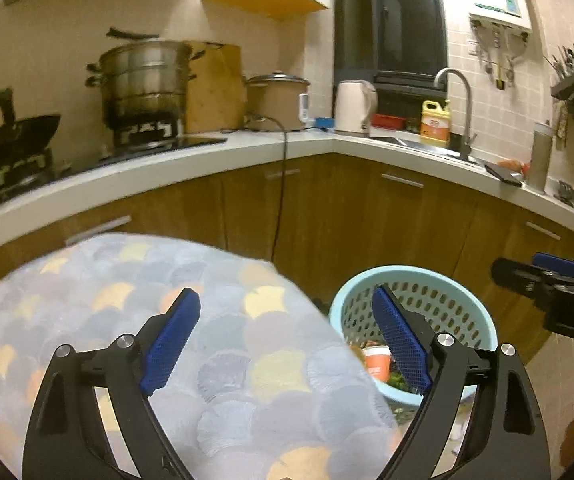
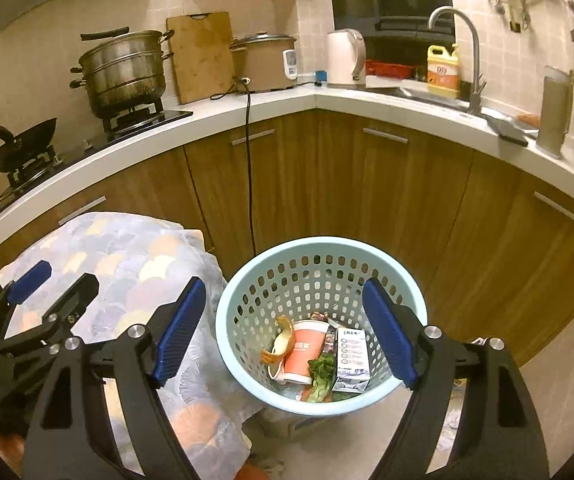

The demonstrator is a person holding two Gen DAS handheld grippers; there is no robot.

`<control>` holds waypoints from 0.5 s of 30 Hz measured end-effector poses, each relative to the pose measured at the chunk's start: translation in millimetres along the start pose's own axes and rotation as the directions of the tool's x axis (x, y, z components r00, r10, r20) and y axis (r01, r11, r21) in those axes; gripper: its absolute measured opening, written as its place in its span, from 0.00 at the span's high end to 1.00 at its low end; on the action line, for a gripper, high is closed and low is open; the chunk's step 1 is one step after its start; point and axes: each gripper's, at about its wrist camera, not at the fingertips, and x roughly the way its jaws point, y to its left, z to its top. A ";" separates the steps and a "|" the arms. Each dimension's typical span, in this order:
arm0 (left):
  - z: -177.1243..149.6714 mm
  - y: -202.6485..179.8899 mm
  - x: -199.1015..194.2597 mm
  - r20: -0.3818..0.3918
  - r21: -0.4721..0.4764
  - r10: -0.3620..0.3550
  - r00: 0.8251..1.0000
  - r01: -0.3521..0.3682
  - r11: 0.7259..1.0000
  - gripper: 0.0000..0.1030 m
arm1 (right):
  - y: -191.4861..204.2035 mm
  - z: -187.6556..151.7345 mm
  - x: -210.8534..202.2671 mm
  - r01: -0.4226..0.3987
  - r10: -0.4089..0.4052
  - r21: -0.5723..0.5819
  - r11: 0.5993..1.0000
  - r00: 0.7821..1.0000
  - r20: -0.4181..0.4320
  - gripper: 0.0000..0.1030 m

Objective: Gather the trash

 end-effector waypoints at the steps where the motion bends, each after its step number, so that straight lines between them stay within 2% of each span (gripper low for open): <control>1: 0.8 3.4 0.2 -0.005 -0.024 -0.010 1.000 0.010 1.000 0.17 | 2.2 -1.6 -1.3 0.013 -0.013 -0.003 1.000 1.000 0.005 0.26; 4: 2.9 12.1 -1.8 -0.002 -0.073 -0.050 0.999 0.049 0.996 0.16 | 7.1 -4.8 -6.4 0.022 -0.022 -0.007 1.000 1.000 0.021 0.26; 9: -0.8 20.5 -2.8 -0.009 -0.108 -0.031 0.999 0.030 0.994 0.16 | 15.2 -11.3 -15.0 0.046 -0.045 -0.017 0.999 0.997 0.055 0.25; 15: -2.3 14.2 -8.9 0.008 -0.085 -0.012 1.000 0.012 0.996 0.14 | 20.8 -23.8 -17.2 0.052 -0.050 -0.035 0.998 0.997 0.062 0.25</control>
